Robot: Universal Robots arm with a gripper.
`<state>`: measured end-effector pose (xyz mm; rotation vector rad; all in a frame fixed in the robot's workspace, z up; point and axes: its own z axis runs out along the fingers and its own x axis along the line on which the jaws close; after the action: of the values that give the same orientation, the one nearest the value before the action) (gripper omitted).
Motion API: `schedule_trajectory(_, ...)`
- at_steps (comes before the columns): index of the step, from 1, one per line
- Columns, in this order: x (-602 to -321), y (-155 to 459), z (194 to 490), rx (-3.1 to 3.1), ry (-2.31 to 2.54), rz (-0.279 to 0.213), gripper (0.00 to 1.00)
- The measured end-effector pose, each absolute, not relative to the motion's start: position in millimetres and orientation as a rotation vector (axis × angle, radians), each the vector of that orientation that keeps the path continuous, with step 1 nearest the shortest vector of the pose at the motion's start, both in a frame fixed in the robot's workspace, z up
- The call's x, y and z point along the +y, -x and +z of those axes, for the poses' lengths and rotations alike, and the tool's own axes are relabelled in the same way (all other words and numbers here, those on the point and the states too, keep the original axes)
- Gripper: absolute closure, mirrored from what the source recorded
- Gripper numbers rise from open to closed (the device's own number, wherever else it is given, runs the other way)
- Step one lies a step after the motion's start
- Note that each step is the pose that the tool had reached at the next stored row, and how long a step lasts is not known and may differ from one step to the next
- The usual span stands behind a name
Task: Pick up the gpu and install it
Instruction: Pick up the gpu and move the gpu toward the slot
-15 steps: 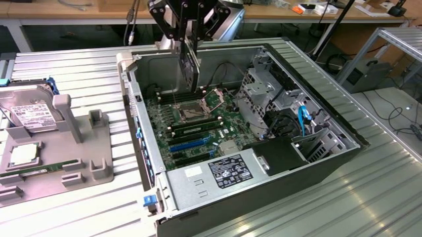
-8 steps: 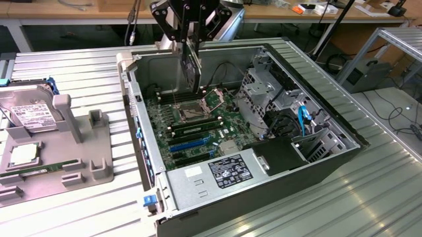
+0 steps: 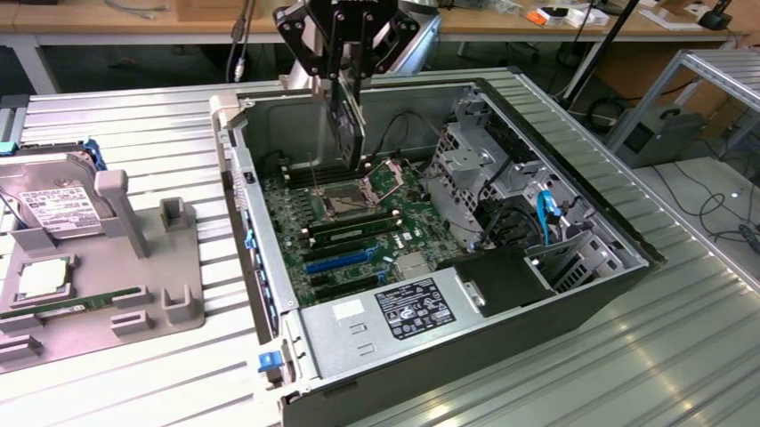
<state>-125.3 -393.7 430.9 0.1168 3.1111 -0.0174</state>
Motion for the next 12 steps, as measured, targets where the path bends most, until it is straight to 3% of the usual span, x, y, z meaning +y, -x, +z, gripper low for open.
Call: schedule_trajectory(12, -393.7, 116.2, 426.1, 3.111, -0.117, -0.023, 0.73)
